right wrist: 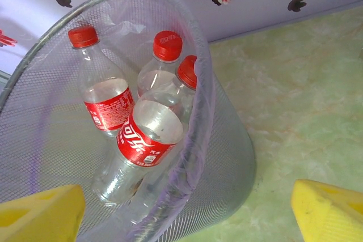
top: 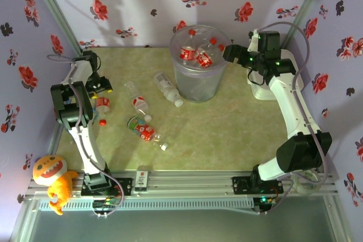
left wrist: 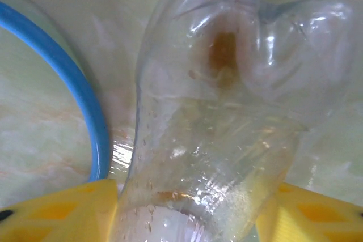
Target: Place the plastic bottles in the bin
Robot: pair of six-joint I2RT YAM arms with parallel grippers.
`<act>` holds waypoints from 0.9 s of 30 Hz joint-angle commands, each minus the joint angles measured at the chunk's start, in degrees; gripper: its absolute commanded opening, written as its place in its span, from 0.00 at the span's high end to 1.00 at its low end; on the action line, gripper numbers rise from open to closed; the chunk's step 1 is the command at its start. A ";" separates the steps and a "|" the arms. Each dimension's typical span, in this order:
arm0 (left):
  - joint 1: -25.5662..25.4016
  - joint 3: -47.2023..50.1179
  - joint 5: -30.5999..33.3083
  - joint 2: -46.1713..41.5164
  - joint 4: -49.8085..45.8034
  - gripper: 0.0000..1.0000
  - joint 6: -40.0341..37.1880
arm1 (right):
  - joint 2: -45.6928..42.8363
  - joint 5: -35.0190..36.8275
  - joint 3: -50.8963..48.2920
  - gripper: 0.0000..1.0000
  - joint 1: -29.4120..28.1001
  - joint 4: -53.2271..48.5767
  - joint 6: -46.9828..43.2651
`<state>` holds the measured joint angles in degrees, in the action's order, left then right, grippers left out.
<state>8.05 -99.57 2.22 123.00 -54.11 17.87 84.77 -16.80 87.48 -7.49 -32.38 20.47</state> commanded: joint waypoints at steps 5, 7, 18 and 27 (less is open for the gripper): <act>0.39 0.72 -2.68 -3.88 0.06 0.45 -0.03 | -1.67 -3.50 -0.67 0.07 -0.77 2.44 1.61; 0.39 0.77 -3.81 -6.95 0.10 0.45 0.24 | -0.71 -4.36 0.61 0.07 -2.24 1.74 0.93; -1.12 13.57 -29.06 -32.84 26.14 0.51 17.48 | 8.61 -10.83 12.72 0.09 -17.30 -1.87 -4.03; -14.84 15.20 -34.84 -33.70 53.82 0.60 37.01 | 13.83 -17.70 16.93 0.16 -24.93 3.43 -1.50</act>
<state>-3.57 -83.18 -27.73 86.78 -13.08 45.76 96.03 -29.87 101.91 -30.81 -31.40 18.35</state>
